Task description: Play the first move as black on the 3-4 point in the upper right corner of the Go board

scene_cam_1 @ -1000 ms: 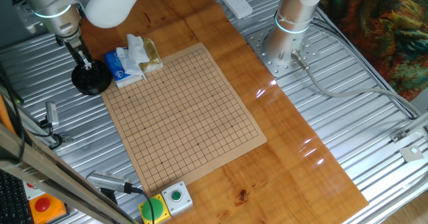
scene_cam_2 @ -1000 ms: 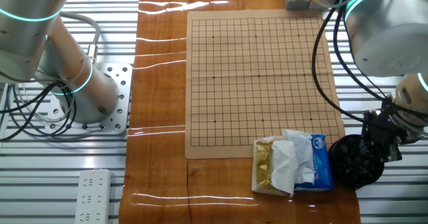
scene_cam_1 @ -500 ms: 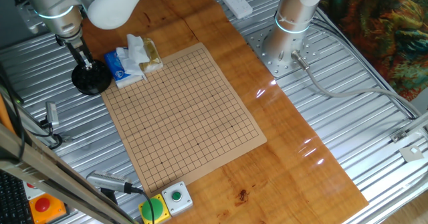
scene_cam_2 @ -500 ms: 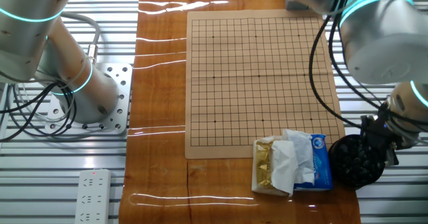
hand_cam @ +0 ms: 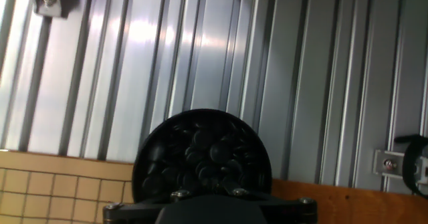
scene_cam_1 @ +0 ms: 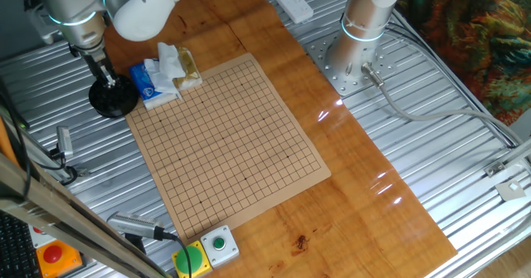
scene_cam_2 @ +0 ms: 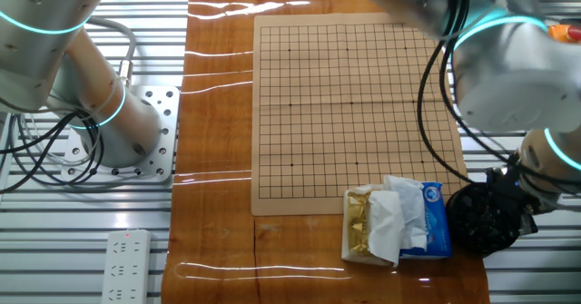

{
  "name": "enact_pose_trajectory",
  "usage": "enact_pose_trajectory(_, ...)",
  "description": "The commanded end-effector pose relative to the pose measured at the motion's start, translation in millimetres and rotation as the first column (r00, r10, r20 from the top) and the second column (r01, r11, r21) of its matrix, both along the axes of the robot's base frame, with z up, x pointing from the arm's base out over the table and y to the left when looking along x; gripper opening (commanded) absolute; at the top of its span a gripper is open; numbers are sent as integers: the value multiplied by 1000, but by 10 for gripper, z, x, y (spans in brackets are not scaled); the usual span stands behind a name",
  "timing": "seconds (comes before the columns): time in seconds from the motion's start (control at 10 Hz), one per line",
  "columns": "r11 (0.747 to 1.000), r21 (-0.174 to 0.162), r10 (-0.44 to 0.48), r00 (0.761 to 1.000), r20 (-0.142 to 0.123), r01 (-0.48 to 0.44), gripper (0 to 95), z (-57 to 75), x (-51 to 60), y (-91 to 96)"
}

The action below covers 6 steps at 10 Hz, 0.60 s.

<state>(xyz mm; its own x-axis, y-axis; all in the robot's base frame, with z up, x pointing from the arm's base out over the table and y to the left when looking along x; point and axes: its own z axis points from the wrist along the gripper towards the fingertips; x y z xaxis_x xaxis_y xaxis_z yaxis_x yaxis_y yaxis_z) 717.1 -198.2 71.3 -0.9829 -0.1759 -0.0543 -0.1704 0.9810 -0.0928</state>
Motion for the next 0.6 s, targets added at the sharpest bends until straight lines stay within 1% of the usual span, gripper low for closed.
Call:
enact_pose_trajectory(0.1, 1000, -1, 19, 1000, 11, -19, 0, -62, 18, -44)
enact_pose_trajectory(0.4, 999, 2, 45, 999, 17, -45, 0, -104, 32, -122)
enact_pose_trajectory(0.6, 999, 5, 54, 998, 24, -54, 0, -124, 34, -139)
